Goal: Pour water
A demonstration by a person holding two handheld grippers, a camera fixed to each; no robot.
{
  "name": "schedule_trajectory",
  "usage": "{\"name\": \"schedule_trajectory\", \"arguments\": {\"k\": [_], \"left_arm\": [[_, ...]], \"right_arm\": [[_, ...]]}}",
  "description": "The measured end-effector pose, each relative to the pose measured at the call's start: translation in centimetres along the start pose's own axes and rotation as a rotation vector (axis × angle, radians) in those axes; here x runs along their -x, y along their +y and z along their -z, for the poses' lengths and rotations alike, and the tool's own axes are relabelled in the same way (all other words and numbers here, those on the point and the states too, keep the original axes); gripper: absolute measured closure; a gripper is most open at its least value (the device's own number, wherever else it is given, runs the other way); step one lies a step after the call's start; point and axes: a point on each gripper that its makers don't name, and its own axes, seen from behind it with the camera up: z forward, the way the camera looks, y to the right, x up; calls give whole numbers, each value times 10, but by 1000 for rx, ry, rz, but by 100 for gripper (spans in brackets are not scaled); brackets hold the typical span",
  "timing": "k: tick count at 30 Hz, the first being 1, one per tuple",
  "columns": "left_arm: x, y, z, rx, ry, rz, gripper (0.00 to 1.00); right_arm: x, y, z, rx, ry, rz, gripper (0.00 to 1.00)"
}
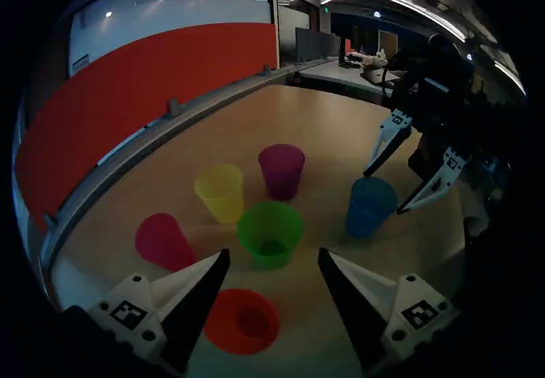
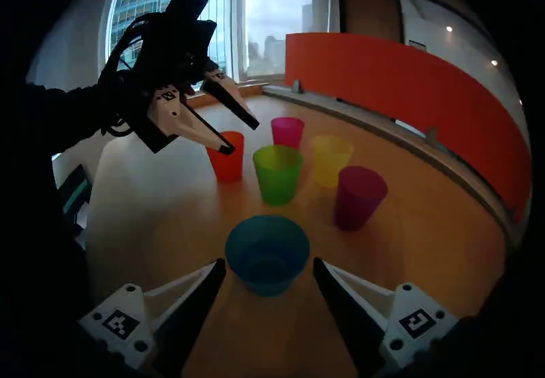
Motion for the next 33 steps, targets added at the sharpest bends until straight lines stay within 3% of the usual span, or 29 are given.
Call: {"name": "schedule_trajectory", "arguments": {"k": [17, 33], "left_arm": [[6, -2, -22, -15, -58, 14, 3], [10, -13, -48, -48, -82, 52, 3]], "right_arm": [[0, -2, -29, -14, -10, 22, 0], [1, -4, -35, -18, -14, 21, 0]]}}
